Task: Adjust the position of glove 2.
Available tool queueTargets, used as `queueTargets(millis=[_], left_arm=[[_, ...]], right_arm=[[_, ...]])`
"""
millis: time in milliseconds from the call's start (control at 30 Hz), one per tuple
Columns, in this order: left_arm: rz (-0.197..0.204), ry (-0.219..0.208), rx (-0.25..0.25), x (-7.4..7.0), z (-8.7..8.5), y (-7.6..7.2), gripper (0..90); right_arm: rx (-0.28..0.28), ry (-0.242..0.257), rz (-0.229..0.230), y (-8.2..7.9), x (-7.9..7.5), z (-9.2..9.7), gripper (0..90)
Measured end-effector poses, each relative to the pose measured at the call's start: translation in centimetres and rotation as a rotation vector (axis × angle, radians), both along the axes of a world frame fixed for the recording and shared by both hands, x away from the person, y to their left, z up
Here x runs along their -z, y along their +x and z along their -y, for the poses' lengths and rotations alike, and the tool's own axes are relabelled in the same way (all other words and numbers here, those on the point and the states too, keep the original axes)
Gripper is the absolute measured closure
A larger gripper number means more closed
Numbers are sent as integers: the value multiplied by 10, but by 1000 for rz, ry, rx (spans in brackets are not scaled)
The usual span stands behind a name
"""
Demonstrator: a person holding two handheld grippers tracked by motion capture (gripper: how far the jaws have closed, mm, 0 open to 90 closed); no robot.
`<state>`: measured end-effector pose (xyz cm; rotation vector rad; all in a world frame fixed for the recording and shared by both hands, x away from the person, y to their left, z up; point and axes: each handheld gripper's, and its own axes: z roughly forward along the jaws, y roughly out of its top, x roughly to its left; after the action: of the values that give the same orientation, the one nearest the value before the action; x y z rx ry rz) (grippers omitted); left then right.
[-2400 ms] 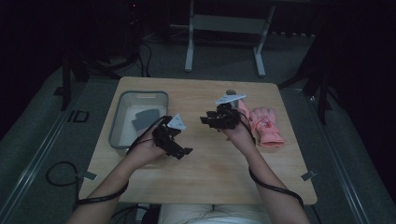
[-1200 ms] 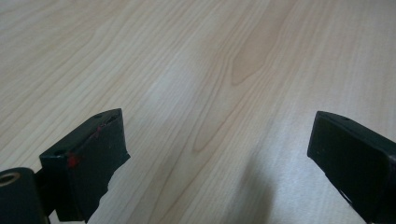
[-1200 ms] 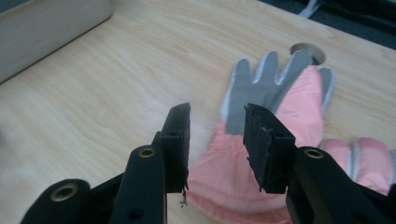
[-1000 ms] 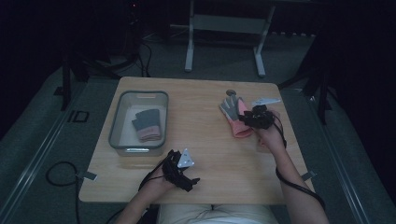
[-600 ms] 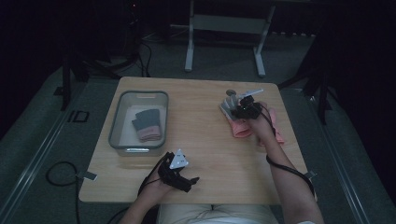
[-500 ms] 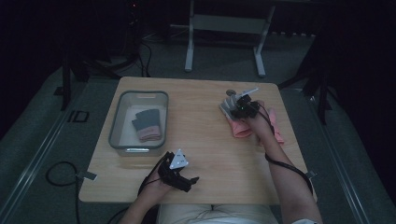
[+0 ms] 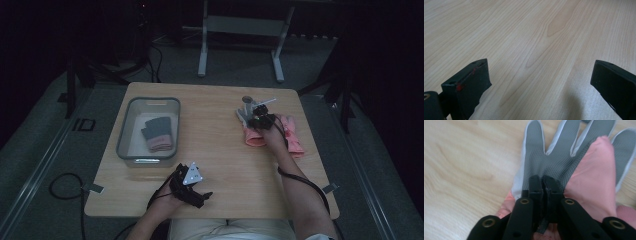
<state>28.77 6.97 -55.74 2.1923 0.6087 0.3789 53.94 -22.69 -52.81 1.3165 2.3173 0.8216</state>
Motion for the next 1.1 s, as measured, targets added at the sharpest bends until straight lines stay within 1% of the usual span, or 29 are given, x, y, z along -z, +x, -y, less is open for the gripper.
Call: queueTargets(millis=[67, 100, 167, 200, 267, 333, 367, 400, 433, 467, 500, 533, 567, 600, 633, 667, 700, 733, 800, 833, 900, 933, 967, 1033, 1100], left_arm=[[0, -10, -2, -1, -1, 0, 21], [-5, -15, -2, -2, -1, 0, 21], [-1, -11, -5, -2, -2, 0, 21], [-5, -11, -6, -1, -3, 1, 21], [-8, -20, -13, 0, -3, 0, 21], [-10, -21, -13, 0, -3, 0, 21], [-9, -20, -12, 0, -3, 0, 21], [-9, -16, -12, 0, -2, 0, 21], [-9, -16, -12, 0, -2, 0, 21], [-11, -13, -13, 0, -2, 0, 21], [-10, -15, -12, 0, -1, -1, 21], [-10, -15, -13, 0, -1, -1, 21], [-8, -14, -11, 0, -1, 0, 21], [-7, -17, -11, 0, -1, -1, 21], [-6, -10, -10, 0, 0, -1, 21], [-2, -9, -10, 0, 0, -1, 21], [0, -9, -11, 0, -1, -1, 21], [1, -8, -11, 0, -1, -1, 21], [6, -13, -14, 1, -1, -2, 21], [5, -11, -13, 1, -1, -2, 21], [4, -11, -12, 1, -1, -2, 21], [5, -12, -12, 1, 0, -2, 21], [7, -11, -11, 1, 0, -3, 21], [9, -14, -13, 1, 0, -3, 21], [6, -13, -12, 1, -1, -3, 21]], right_arm=[[18, -3, 28, -5, -1, 0, 876], [29, 5, 31, -7, -3, 0, 879], [44, 33, 33, -12, -10, 1, 879], [48, 45, 39, -16, -15, 1, 880], [42, 51, 69, -26, -26, 0, 880], [22, 47, 124, -41, -38, -4, 880], [18, 63, 146, -49, -44, -5, 881], [18, 89, 158, -56, -50, -5, 882], [10, 102, 172, -64, -55, -7, 882], [10, 102, 172, -64, -55, -7, 882], [10, 111, 183, -72, -61, -8, 882], [13, 132, 191, -82, -68, -10, 883], [15, 140, 192, -87, -71, -11, 883], [22, 160, 194, -94, -76, -13, 883], [31, 169, 196, -101, -80, -15, 883], [53, 182, 197, -110, -85, -17, 883], [64, 193, 194, -115, -87, -18, 883], [77, 191, 192, -125, -90, -21, 883], [99, 205, 188, -137, -92, -24, 883], [113, 198, 191, -145, -92, -27, 883], [139, 211, 186, -156, -90, -29, 883], [148, 199, 182, -161, -87, -31, 883], [158, 202, 176, -165, -84, -32, 883], [168, 187, 163, -171, -75, -38, 883], [177, 192, 133, -174, -63, -43, 883]])
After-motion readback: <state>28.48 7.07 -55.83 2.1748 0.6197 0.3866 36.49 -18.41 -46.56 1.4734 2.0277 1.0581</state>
